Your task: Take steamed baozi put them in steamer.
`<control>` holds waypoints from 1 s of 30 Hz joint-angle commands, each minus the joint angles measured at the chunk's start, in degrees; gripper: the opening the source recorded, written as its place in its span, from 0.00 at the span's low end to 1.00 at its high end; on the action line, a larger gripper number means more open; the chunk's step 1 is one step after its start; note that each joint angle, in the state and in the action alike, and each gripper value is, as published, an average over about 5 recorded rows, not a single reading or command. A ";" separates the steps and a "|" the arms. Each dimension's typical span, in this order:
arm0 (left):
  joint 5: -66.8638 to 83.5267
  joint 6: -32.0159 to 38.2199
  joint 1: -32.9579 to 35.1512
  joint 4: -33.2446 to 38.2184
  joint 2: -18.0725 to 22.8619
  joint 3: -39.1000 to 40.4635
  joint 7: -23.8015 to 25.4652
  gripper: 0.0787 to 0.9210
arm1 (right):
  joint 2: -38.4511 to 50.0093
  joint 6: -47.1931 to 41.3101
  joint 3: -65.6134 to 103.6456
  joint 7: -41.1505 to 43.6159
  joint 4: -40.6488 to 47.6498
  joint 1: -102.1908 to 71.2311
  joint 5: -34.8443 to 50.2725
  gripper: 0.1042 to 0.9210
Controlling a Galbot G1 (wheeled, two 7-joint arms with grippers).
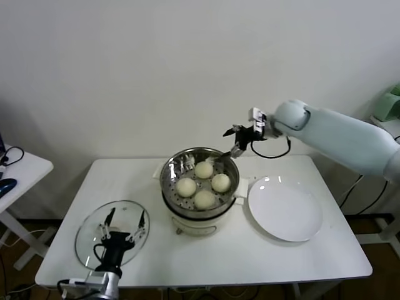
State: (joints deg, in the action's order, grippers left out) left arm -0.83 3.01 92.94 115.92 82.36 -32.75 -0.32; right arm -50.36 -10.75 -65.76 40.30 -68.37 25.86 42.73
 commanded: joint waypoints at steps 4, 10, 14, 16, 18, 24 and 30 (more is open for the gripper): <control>-0.14 0.10 0.19 1.18 0.99 -1.15 3.68 0.88 | 17.76 5.51 52.93 -14.74 -13.34 -44.95 -12.09 0.88; -0.56 0.05 -0.18 1.65 1.00 -1.15 3.57 0.88 | 16.79 8.19 73.65 -18.85 -17.99 -64.92 -12.77 0.88; -0.65 -0.36 -0.54 1.54 0.97 -1.34 3.07 0.88 | 12.84 10.10 85.00 -23.14 -21.99 -76.59 -12.77 0.88; -0.71 -0.73 -0.86 1.51 0.92 -1.50 2.70 0.88 | 9.20 10.98 89.90 -24.51 -24.02 -82.18 -13.11 0.88; -0.77 -1.17 -1.33 1.46 0.94 -1.63 2.41 0.88 | 4.58 12.12 94.78 -25.01 -25.83 -87.37 -14.57 0.88; -0.45 -2.12 -2.27 1.33 1.45 -1.81 2.72 0.88 | -9.60 15.01 104.31 -24.73 -30.56 -97.72 -19.37 0.88; 0.25 -1.53 -1.43 0.73 1.54 -2.86 4.21 0.88 | -21.24 16.76 108.68 -23.58 -35.44 -106.85 -21.54 0.88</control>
State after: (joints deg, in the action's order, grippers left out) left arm -1.16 1.30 91.41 117.21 83.81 -34.81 2.85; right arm -51.48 1.94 22.37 18.84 -93.89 -55.37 26.47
